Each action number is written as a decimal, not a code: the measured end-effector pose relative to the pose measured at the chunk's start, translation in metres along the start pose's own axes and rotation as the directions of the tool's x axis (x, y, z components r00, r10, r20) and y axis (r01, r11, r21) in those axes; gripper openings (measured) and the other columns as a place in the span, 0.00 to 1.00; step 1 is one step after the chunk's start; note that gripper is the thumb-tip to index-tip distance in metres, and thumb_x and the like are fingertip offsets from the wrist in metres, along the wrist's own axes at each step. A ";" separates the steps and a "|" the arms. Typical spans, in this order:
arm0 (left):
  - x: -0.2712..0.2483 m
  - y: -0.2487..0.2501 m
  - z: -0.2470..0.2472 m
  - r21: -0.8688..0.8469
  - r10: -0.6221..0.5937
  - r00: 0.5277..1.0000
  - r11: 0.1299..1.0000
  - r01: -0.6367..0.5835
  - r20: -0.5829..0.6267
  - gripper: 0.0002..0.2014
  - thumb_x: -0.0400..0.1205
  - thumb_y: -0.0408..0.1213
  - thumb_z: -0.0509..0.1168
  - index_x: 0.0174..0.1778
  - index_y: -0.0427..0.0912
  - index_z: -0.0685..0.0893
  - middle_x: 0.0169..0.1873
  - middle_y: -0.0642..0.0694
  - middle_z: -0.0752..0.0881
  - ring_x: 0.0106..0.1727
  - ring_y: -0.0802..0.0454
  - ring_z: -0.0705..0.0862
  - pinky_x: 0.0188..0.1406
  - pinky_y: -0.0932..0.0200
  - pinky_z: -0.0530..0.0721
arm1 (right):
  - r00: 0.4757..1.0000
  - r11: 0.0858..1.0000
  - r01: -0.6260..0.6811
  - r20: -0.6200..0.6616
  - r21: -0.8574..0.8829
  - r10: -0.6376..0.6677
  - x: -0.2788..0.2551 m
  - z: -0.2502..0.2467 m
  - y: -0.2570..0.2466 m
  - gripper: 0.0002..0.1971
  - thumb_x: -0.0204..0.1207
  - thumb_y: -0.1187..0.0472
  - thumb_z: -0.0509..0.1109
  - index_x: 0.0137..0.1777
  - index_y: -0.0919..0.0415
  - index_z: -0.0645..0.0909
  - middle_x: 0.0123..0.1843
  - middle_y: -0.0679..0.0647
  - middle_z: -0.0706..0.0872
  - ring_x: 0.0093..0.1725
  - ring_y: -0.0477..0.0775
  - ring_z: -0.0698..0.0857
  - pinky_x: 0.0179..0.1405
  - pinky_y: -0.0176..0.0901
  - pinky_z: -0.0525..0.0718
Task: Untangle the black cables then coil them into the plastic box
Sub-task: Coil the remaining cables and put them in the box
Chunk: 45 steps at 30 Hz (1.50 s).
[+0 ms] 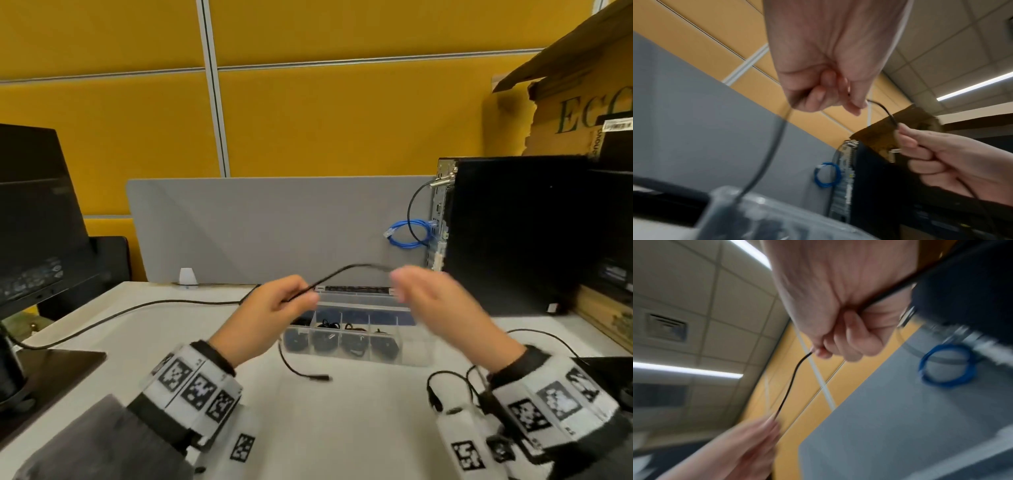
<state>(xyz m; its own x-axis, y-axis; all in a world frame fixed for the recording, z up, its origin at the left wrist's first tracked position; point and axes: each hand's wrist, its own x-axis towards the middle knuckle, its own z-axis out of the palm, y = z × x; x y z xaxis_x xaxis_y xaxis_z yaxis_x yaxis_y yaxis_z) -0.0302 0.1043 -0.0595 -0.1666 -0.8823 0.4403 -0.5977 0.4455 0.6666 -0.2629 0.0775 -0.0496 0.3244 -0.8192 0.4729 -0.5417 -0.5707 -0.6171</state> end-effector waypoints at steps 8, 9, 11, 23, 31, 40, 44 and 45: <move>-0.011 -0.014 0.011 -0.118 -0.085 0.990 0.990 0.072 -0.110 0.12 0.84 0.39 0.58 0.38 0.47 0.85 0.19 0.60 0.76 0.20 0.63 0.67 0.21 0.71 0.64 | 0.981 0.772 -0.194 -0.117 -0.605 0.155 0.003 -0.009 0.028 0.35 0.75 0.36 0.58 0.80 0.43 0.51 0.74 0.50 0.67 0.75 0.55 0.62 0.73 0.62 0.62; -0.008 -0.011 0.016 -0.131 -0.053 0.993 0.991 0.039 -0.108 0.13 0.84 0.39 0.59 0.37 0.49 0.85 0.21 0.57 0.76 0.20 0.62 0.66 0.21 0.71 0.64 | 0.991 0.833 -0.085 0.037 -0.547 0.125 0.001 0.004 0.010 0.38 0.75 0.35 0.57 0.81 0.42 0.45 0.76 0.46 0.62 0.78 0.49 0.56 0.77 0.60 0.52; -0.004 -0.006 0.025 -0.157 0.003 0.995 0.987 -0.019 -0.100 0.12 0.84 0.39 0.59 0.37 0.48 0.85 0.25 0.53 0.78 0.20 0.63 0.67 0.22 0.72 0.65 | 0.981 0.873 0.090 0.196 -0.479 0.006 -0.001 0.033 -0.015 0.33 0.77 0.36 0.53 0.80 0.40 0.49 0.73 0.41 0.64 0.76 0.43 0.57 0.80 0.57 0.45; -0.026 -0.020 0.035 -0.742 0.000 0.966 0.641 0.197 0.257 0.14 0.80 0.41 0.57 0.55 0.48 0.86 0.22 0.53 0.69 0.21 0.60 0.59 0.20 0.68 0.58 | 0.988 0.996 0.029 -0.148 -0.078 -0.040 0.024 0.045 0.033 0.09 0.82 0.59 0.60 0.45 0.52 0.82 0.41 0.46 0.85 0.37 0.37 0.79 0.37 0.23 0.74; -0.020 -0.044 0.031 -0.790 -0.244 0.967 0.605 0.098 -0.067 0.16 0.82 0.37 0.56 0.62 0.37 0.79 0.59 0.44 0.87 0.62 0.51 0.84 0.64 0.59 0.81 | 0.587 0.965 0.237 0.808 -0.115 -0.048 -0.010 0.086 -0.016 0.14 0.85 0.53 0.54 0.61 0.51 0.80 0.60 0.46 0.84 0.46 0.37 0.75 0.46 0.28 0.69; -0.029 -0.022 0.024 -0.795 -0.031 0.939 0.523 0.307 0.342 0.20 0.84 0.39 0.52 0.44 0.35 0.88 0.39 0.39 0.90 0.34 0.50 0.88 0.33 0.67 0.82 | 0.976 0.930 0.194 -0.032 -0.312 -0.215 0.004 0.058 -0.006 0.19 0.77 0.37 0.49 0.52 0.41 0.80 0.42 0.41 0.88 0.42 0.45 0.85 0.41 0.47 0.85; -0.022 -0.027 0.024 -0.921 -0.187 0.980 0.367 0.133 0.067 0.17 0.81 0.35 0.54 0.50 0.31 0.86 0.44 0.36 0.90 0.38 0.52 0.89 0.37 0.68 0.86 | 0.809 0.868 0.264 0.586 -0.420 0.037 -0.012 0.093 0.000 0.15 0.85 0.47 0.49 0.65 0.40 0.74 0.62 0.47 0.83 0.58 0.52 0.82 0.57 0.51 0.80; -0.020 -0.033 0.025 -0.923 -0.233 0.972 0.373 0.094 0.005 0.15 0.83 0.32 0.53 0.54 0.29 0.83 0.47 0.35 0.90 0.44 0.50 0.90 0.43 0.66 0.87 | 0.712 0.883 0.287 0.699 -0.372 0.063 -0.017 0.100 -0.008 0.15 0.86 0.49 0.49 0.65 0.43 0.74 0.64 0.48 0.82 0.60 0.52 0.81 0.57 0.50 0.78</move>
<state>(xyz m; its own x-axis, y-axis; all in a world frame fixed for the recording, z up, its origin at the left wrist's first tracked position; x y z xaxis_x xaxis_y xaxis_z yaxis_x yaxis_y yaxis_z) -0.0268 0.1031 -0.1054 -0.0265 -0.9627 0.2694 0.4853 0.2232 0.8454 -0.1863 0.0906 -0.1156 0.7389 -0.6588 -0.1416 -0.6737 -0.7180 -0.1748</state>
